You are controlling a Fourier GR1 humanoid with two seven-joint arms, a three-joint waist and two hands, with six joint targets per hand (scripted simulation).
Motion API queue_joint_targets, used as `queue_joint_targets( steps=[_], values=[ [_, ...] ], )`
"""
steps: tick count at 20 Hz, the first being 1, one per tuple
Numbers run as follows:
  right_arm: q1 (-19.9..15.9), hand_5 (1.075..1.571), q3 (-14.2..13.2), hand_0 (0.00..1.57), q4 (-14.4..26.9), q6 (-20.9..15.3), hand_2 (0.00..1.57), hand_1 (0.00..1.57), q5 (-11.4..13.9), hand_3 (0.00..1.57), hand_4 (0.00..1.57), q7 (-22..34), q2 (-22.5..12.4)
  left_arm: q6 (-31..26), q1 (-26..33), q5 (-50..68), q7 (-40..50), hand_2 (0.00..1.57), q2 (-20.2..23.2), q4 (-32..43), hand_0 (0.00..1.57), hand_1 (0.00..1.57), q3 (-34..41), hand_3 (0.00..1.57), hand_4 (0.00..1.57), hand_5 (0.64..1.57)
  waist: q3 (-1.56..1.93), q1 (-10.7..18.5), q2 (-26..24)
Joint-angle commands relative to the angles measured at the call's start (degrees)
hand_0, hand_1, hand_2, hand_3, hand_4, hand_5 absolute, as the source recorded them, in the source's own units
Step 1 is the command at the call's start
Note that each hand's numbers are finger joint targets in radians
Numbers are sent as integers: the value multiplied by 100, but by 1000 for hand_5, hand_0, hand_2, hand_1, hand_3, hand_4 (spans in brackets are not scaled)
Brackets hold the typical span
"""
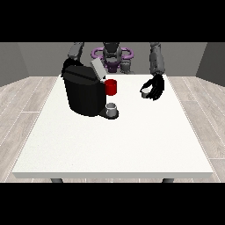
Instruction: Insert the coffee pod into the coffee machine and close the lid
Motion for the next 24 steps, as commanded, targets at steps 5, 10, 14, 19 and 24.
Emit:
queue_joint_targets(
  steps=[5, 10, 14, 19, 24],
  values=[
    [-47, 1571, -200, 0, -202, 345, 0, 0, -331, 0, 426, 256, -279, 357, 121, -460, -499, 1054, 278, 461, 970, 970, -83, 793, 319, 1571, -1, -88, 75],
    [56, 1571, -131, 0, 182, 79, 0, 0, -174, 0, 430, -375, 9, 246, -295, -509, -602, 1399, 192, 434, 1266, 1266, -36, 1363, 507, 1571, 1, 3, 105],
    [-88, 1571, -62, 0, 357, -129, 0, 0, -72, 0, 438, 24, 130, -633, -893, -360, -538, 1470, 386, 140, 1477, 1477, -77, 1410, 632, 1571, 3, 102, -178],
    [-197, 1571, -193, 0, 542, 112, 0, 0, -227, 0, 488, -70, -55, -890, -1144, -330, -400, 1383, 234, -61, 1323, 1323, -74, 1352, 581, 1571, 2, 64, -323],
    [26, 1571, 88, 0, 502, 132, 0, 0, -72, 0, 456, -260, 111, -1031, -1367, -350, -348, 1323, 221, -185, 1235, 1235, -30, 1291, 571, 1571, 1, -133, -355]
  ],
)
